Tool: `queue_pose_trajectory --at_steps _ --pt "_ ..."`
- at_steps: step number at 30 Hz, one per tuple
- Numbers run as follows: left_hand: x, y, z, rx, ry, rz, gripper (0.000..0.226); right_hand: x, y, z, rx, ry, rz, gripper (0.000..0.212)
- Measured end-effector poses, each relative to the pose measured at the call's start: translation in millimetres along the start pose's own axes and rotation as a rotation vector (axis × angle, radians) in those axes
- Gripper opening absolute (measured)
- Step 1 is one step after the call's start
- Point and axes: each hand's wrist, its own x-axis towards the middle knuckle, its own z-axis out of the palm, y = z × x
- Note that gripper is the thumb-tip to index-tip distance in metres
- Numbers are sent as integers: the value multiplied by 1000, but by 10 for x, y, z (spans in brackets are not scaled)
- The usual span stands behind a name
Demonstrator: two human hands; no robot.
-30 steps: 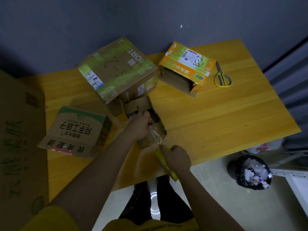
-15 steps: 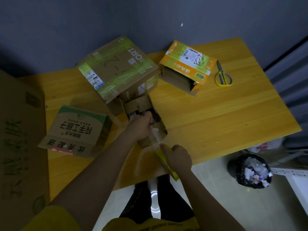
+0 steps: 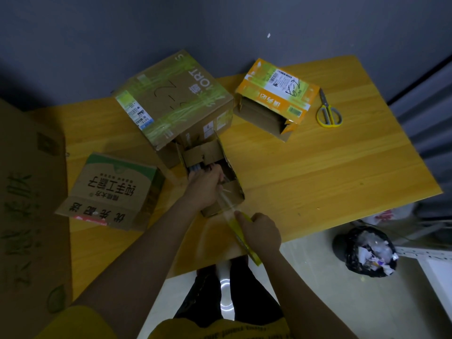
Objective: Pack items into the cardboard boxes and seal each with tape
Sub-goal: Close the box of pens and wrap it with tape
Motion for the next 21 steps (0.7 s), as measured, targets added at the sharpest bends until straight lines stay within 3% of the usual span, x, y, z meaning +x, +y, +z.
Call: queue_pose_trajectory --at_steps 5,13,21 --pt "21 11 37 5 40 -38 7 28 13 -3 2 1 12 54" --pt "135 17 24 56 -45 -82 10 90 -17 7 -78 -18 23 58" --pt "327 -47 -61 -38 -246 -181 15 111 -143 -66 -175 -65 -2 66"
